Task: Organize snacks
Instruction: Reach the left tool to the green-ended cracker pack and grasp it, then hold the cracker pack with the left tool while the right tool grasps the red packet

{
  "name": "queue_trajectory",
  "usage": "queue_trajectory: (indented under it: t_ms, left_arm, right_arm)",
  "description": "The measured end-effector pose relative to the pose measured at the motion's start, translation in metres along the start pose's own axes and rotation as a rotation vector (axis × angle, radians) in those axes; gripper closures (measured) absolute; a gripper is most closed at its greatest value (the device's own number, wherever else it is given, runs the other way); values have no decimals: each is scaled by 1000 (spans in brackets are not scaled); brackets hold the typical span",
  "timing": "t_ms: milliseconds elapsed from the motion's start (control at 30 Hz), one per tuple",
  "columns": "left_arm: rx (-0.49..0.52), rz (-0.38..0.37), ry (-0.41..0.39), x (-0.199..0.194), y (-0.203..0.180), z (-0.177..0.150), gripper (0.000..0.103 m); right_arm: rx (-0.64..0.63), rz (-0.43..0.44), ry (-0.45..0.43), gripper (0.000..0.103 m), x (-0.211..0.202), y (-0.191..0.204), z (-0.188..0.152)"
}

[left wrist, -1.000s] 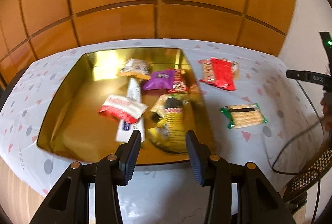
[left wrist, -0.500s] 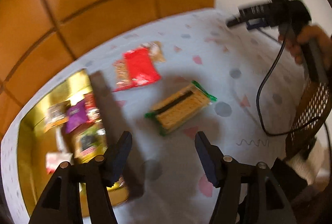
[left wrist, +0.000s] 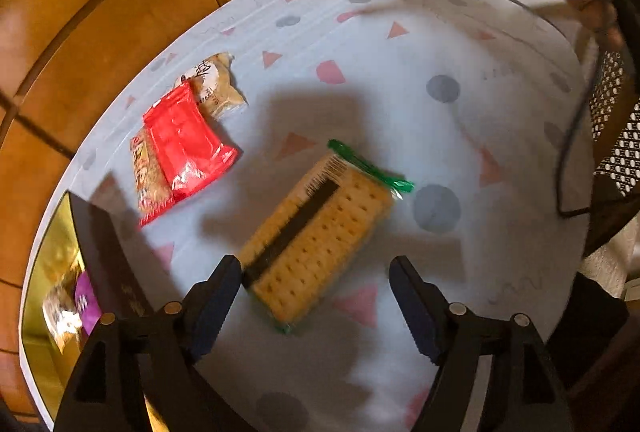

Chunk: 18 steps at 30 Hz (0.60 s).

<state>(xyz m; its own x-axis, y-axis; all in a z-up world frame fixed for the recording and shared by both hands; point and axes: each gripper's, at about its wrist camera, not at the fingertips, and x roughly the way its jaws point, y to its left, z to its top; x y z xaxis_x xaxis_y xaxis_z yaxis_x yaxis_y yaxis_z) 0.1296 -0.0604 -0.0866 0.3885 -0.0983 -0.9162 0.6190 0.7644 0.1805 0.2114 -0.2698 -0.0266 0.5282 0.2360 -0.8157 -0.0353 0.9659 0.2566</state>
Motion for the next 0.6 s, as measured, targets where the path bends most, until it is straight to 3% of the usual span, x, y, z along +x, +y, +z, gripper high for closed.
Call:
queue_trajectory:
  t_ms: [100, 267, 333, 400, 467, 600]
  left_arm:
    - [-1, 4, 16, 10, 6, 11, 25]
    - [-68, -51, 13, 21, 15, 29, 25]
    - [-151, -101, 13, 26, 18, 32, 29]
    - [-216, -141, -3, 28, 20, 31, 41]
    - [-250, -135, -26, 25, 18, 26, 53]
    - [-283, -124, -37, 13, 11, 6, 56]
  right_arm:
    - [-5, 3, -6, 19, -1, 1, 0]
    - [1, 13, -29, 18, -5, 1, 1]
    - [8, 13, -36, 17, -7, 0, 2]
    - [14, 12, -38, 17, -7, -1, 2]
    - [16, 11, -40, 17, -8, -1, 2]
    - [8, 4, -38, 17, -7, 0, 1]
